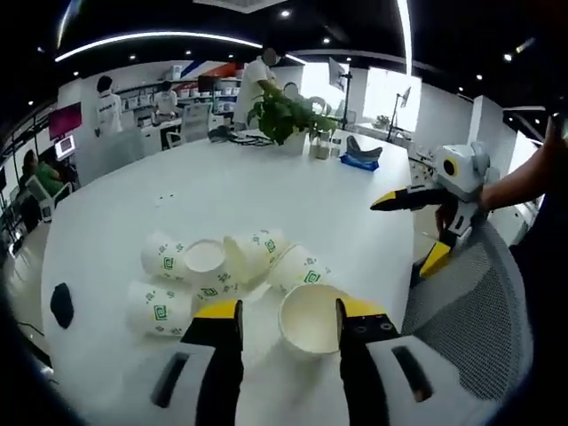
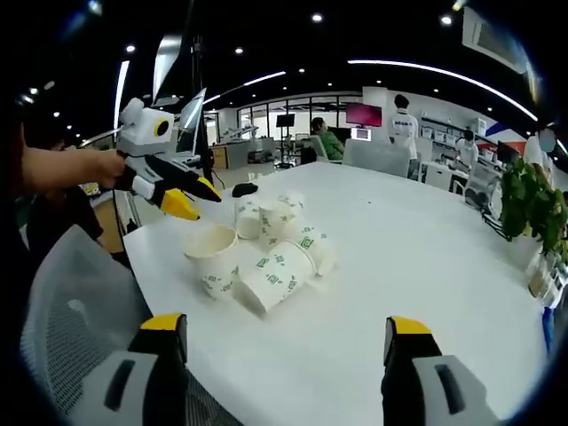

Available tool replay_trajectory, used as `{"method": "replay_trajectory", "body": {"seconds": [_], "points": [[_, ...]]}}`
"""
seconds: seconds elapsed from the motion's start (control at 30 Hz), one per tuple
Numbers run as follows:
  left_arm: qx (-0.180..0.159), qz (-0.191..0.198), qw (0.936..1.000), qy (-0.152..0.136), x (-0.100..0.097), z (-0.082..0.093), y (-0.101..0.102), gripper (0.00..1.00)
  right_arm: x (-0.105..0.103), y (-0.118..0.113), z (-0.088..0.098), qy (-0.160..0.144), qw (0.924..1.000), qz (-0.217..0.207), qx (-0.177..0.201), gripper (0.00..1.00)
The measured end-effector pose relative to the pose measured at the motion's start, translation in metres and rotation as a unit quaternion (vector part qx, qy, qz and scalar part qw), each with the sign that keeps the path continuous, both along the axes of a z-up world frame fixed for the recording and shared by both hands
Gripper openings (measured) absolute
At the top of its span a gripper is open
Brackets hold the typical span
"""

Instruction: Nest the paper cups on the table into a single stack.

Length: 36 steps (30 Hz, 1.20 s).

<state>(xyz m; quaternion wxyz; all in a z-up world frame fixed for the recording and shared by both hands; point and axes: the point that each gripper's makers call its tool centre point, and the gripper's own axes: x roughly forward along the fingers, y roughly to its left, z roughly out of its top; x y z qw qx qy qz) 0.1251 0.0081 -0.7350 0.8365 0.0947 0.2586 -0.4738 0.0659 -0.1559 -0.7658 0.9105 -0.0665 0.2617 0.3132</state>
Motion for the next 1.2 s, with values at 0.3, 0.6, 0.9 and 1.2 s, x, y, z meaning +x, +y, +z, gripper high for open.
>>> {"method": "replay_trajectory", "body": {"seconds": [0.3,0.6,0.9,1.2], "points": [[-0.011,-0.009,0.9998,-0.015,-0.020,0.002,0.005,0.60,0.018,0.006,0.005,0.017,0.9995,-0.003,0.024,0.86],[-0.013,-0.003,0.9999,-0.004,-0.038,0.000,0.011,0.73,0.025,0.017,-0.018,0.057,0.9979,-0.001,0.031,0.79],[-0.045,0.016,0.9988,-0.008,-0.053,0.006,0.014,0.84,0.037,0.025,-0.029,0.079,0.9954,-0.024,0.048,0.73],[-0.048,0.030,0.9984,-0.012,-0.065,0.003,0.019,0.91,0.056,0.031,-0.029,0.099,0.9897,-0.063,0.083,0.69]]}}
